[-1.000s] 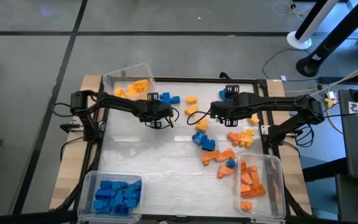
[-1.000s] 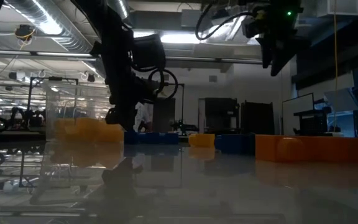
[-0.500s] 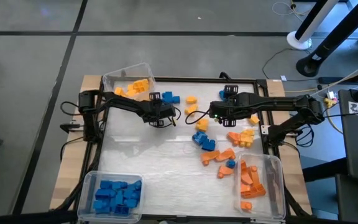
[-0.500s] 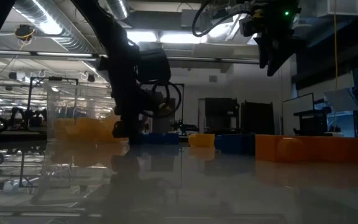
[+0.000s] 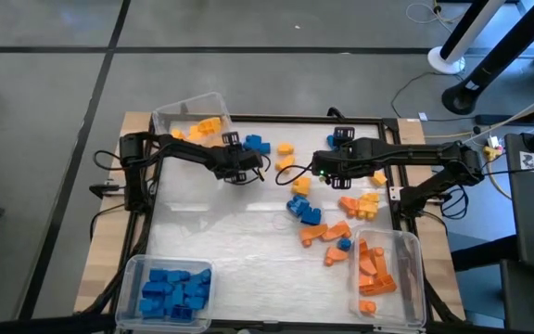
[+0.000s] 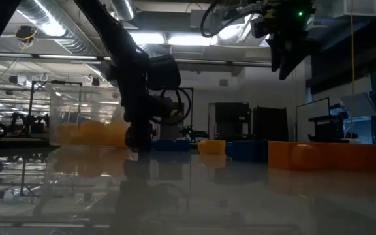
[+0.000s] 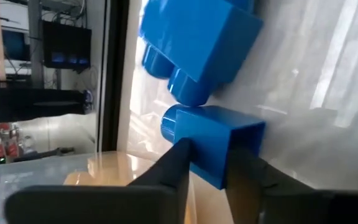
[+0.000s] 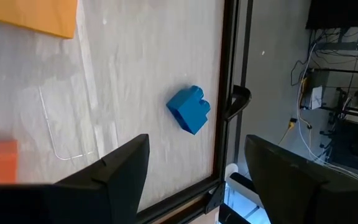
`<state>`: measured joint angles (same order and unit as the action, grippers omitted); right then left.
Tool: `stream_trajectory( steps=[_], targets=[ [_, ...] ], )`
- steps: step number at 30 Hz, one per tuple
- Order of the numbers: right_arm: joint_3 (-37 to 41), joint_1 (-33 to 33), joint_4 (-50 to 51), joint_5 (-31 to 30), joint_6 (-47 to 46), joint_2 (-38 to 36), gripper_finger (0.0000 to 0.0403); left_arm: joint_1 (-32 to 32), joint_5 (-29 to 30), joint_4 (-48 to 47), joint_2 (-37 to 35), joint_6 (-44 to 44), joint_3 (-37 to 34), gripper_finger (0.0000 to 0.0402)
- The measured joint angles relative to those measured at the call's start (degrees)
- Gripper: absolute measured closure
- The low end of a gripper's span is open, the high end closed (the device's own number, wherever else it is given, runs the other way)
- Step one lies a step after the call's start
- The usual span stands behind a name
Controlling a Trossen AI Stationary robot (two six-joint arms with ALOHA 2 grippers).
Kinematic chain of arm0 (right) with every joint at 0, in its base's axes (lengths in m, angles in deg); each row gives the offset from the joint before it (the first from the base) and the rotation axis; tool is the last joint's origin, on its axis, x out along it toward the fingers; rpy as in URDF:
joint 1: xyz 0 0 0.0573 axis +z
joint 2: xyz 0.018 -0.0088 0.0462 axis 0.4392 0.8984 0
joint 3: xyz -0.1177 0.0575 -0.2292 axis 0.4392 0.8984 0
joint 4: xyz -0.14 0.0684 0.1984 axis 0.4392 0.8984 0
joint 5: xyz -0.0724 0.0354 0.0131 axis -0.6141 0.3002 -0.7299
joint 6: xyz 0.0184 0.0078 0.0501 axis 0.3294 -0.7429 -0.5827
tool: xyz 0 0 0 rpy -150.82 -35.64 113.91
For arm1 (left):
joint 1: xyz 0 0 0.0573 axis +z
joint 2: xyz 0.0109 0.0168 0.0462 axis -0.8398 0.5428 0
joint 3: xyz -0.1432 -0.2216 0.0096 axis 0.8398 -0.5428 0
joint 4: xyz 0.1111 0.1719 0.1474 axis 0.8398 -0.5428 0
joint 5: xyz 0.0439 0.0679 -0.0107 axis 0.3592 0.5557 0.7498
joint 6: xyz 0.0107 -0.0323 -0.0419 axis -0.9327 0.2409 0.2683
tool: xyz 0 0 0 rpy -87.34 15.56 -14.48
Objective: Sort blocks
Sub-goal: Put the blue game piece into the bottom left transparent bin
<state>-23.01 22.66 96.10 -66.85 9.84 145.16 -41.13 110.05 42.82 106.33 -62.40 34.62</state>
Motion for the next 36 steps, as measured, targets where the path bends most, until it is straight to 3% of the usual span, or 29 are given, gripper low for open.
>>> stream_trajectory(
  steps=[7,22,31,36],
  targets=[
    [0.00,0.00,-0.27,0.37,0.12,0.00,0.0137,-0.33,0.84,1.11,-0.04,0.49,0.07,0.0394],
    [-0.02,0.02,-0.74,2.32,0.07,0.04,0.0137,-8.32,-3.02,-3.71,-4.17,9.40,-0.15,0.0400],
    [-0.02,0.02,-3.43,9.62,0.02,0.04,0.0137,-15.03,-16.23,-10.42,-14.19,19.30,-0.04,0.0401],
    [-0.07,0.04,-7.30,13.16,-0.46,0.32,0.0137,-19.36,-20.18,-10.67,-21.90,22.73,0.02,0.0401]
  ],
)
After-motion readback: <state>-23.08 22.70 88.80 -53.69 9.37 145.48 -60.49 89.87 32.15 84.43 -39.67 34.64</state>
